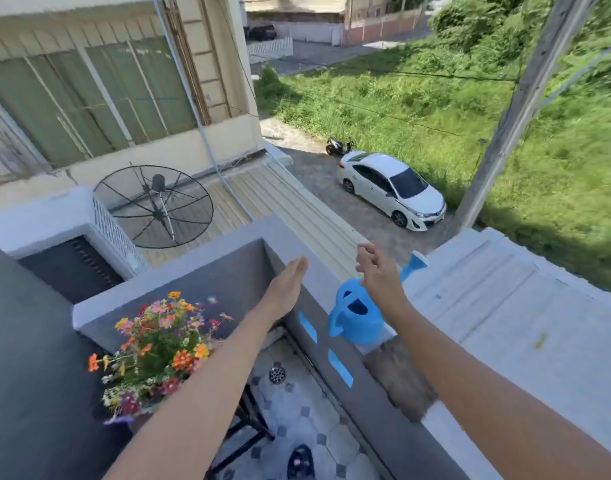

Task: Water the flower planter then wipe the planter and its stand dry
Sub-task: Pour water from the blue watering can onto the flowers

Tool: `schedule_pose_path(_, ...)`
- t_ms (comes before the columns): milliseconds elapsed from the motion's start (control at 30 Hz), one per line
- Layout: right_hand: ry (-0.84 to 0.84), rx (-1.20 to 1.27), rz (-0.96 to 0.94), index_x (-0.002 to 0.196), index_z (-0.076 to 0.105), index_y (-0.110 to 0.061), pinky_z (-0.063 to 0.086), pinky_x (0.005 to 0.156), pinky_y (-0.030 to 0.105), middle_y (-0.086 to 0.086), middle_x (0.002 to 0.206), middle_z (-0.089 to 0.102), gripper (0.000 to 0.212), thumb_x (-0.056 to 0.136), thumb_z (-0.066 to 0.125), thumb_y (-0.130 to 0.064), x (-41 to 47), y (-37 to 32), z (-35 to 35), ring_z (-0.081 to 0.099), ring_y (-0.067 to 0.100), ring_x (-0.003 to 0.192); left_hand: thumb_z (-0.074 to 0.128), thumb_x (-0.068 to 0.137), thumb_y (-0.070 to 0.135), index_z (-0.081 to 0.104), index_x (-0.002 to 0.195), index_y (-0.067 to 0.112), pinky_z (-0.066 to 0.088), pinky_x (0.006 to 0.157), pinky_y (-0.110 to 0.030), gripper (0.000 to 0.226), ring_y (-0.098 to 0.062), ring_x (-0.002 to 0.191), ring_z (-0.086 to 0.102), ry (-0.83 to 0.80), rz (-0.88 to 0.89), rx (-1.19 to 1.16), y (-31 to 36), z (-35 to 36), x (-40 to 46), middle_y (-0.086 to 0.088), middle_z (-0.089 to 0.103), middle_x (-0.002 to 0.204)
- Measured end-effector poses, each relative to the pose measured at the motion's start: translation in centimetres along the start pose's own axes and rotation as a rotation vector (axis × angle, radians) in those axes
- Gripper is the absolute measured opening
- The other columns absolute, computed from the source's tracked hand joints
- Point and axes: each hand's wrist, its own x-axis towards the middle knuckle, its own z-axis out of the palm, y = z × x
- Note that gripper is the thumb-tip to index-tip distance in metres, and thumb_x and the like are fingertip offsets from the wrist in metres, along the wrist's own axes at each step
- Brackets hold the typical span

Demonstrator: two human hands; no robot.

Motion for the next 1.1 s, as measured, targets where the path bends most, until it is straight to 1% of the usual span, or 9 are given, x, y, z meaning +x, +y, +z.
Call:
schedule_pose_path(200,0.202,0.131,0.342,0.116,0.060,-0.021,0.053,0.081,0.036,0.001,0.112,0.065,0.029,0.102,0.047,-0.042,-1.1,6.5,0.5,0.064,0.012,0.091,0.022,0.096,0.069,0.024,0.158,0.027,0.018,0.118,-0.033,0.075,-0.015,0.151,0.022,-0.208,-0.116,0.012,-5.1,5.4,5.5,0.009,0.025,0.164)
schedule_pose_path(300,0.250,0.218,0.440,0.103,0.063,-0.023,0.054,0.081,0.035,0.002,0.109,0.067,0.021,0.103,0.047,-0.037,-0.9,7.9,1.6,0.066,0.014,0.093,0.020,0.097,0.069,0.026,0.157,0.024,0.023,0.117,-0.038,0.076,-0.019,0.149,0.028,-0.269,-0.185,-0.042,-7.0,6.9,8.3,0.004,0.031,0.161)
schedule_pose_path(400,0.275,0.260,0.508,0.096,0.064,-0.023,0.054,0.077,0.031,0.004,0.106,0.071,0.024,0.105,0.045,-0.035,0.1,8.0,2.9,0.069,0.021,0.097,0.026,0.083,0.087,0.036,0.153,0.031,0.022,0.122,-0.045,0.090,-0.015,0.146,0.035,-0.335,-0.171,-0.071,-10.5,8.6,12.1,0.008,0.036,0.160)
schedule_pose_path(533,0.270,0.237,0.549,0.100,0.066,-0.013,0.056,0.074,0.030,0.011,0.105,0.073,0.030,0.104,0.047,-0.037,1.9,7.0,4.1,0.070,0.022,0.093,0.042,0.068,0.094,0.041,0.146,0.039,0.042,0.112,-0.048,0.095,-0.017,0.132,0.054,-0.333,-0.185,-0.107,-15.8,11.4,15.9,0.006,0.053,0.148)
schedule_pose_path(700,0.258,0.037,0.517,0.090,0.060,0.004,0.044,0.068,0.032,0.025,0.091,0.066,0.045,0.099,0.053,-0.039,3.6,5.9,4.4,0.059,0.022,0.078,0.055,0.093,0.059,0.041,0.151,0.023,0.043,0.111,-0.044,0.069,-0.018,0.130,0.054,-0.285,-0.209,-0.249,-10.8,9.2,11.2,0.001,0.053,0.144)
schedule_pose_path(833,0.160,-0.105,0.464,0.074,0.045,-0.011,0.039,0.058,0.024,0.001,0.066,0.049,0.029,0.098,0.054,-0.025,4.1,4.3,5.1,0.049,0.015,0.060,0.052,0.098,0.051,0.058,0.125,0.035,0.049,0.094,-0.032,0.032,-0.010,0.107,0.060,-0.289,-0.174,-0.338,-9.4,7.2,8.6,0.008,0.066,0.120)
schedule_pose_path(900,0.098,-0.174,0.423,0.074,0.045,-0.011,0.037,0.055,0.022,0.000,0.064,0.049,0.027,0.096,0.053,-0.023,4.4,3.2,5.5,0.047,0.014,0.057,0.055,0.097,0.047,0.055,0.133,0.033,0.047,0.090,-0.021,0.038,-0.003,0.118,0.058,-0.246,-0.156,-0.380,-9.3,6.2,8.1,0.011,0.065,0.126)
schedule_pose_path(1033,-0.042,-0.295,0.312,0.073,0.043,-0.010,0.036,0.060,0.030,0.003,0.065,0.052,0.027,0.094,0.053,-0.023,4.7,0.7,6.7,0.043,0.017,0.058,0.065,0.090,0.050,0.050,0.142,0.030,0.047,0.101,-0.026,0.058,-0.002,0.124,0.057,-0.083,-0.062,-0.393,-9.2,3.7,7.4,0.014,0.063,0.132)
schedule_pose_path(1100,-0.116,-0.345,0.239,0.069,0.039,-0.010,0.038,0.064,0.034,0.007,0.067,0.050,0.032,0.095,0.055,-0.023,4.7,-0.7,7.5,0.044,0.020,0.061,0.066,0.090,0.049,0.049,0.141,0.031,0.050,0.095,-0.024,0.057,0.000,0.118,0.060,0.029,-0.027,-0.384,-9.0,2.4,7.0,0.013,0.063,0.132)
